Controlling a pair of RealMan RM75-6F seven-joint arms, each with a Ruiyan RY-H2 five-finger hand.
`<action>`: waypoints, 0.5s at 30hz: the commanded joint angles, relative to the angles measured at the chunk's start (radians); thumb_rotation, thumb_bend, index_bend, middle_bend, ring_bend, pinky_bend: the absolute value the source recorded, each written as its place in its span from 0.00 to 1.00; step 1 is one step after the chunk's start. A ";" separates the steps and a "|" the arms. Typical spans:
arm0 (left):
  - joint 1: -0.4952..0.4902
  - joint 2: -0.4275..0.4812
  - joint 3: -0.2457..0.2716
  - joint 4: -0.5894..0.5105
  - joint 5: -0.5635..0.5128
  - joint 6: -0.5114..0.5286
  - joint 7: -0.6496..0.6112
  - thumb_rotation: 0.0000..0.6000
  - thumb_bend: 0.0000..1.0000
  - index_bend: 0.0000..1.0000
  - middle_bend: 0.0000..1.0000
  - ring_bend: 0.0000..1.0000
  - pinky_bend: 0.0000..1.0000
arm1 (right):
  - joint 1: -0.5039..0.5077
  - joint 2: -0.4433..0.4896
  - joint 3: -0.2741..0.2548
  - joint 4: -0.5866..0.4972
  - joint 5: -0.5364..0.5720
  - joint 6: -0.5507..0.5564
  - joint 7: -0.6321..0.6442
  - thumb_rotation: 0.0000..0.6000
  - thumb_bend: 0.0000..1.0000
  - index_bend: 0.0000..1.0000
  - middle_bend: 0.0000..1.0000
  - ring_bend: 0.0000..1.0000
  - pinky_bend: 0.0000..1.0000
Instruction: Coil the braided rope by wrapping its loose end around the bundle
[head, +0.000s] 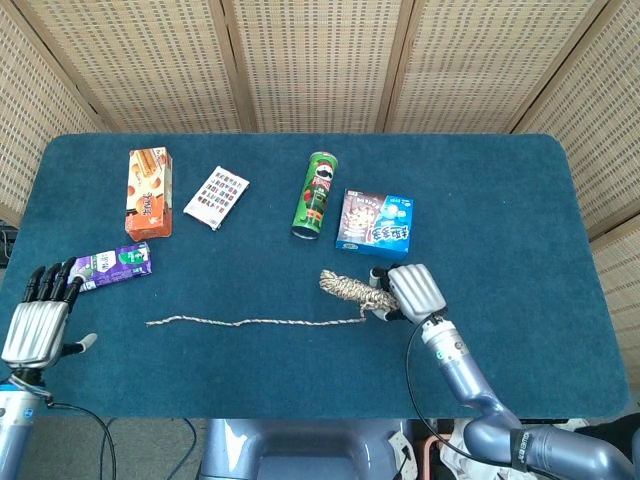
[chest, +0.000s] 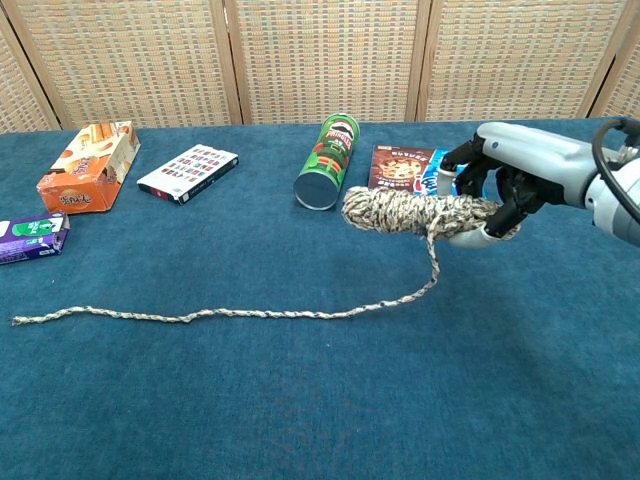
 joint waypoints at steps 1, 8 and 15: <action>-0.054 -0.053 -0.002 0.050 0.009 -0.069 -0.043 1.00 0.17 0.30 0.00 0.00 0.00 | 0.008 0.009 0.002 -0.021 0.015 0.009 -0.028 1.00 0.45 0.66 0.68 0.49 0.69; -0.118 -0.181 0.006 0.164 0.024 -0.134 -0.056 1.00 0.24 0.42 0.00 0.00 0.00 | 0.014 0.011 -0.012 -0.037 0.033 0.021 -0.060 1.00 0.45 0.66 0.68 0.49 0.69; -0.167 -0.335 0.002 0.316 -0.008 -0.182 -0.039 1.00 0.29 0.43 0.00 0.00 0.00 | 0.019 0.007 -0.020 -0.041 0.044 0.026 -0.053 1.00 0.46 0.66 0.68 0.49 0.69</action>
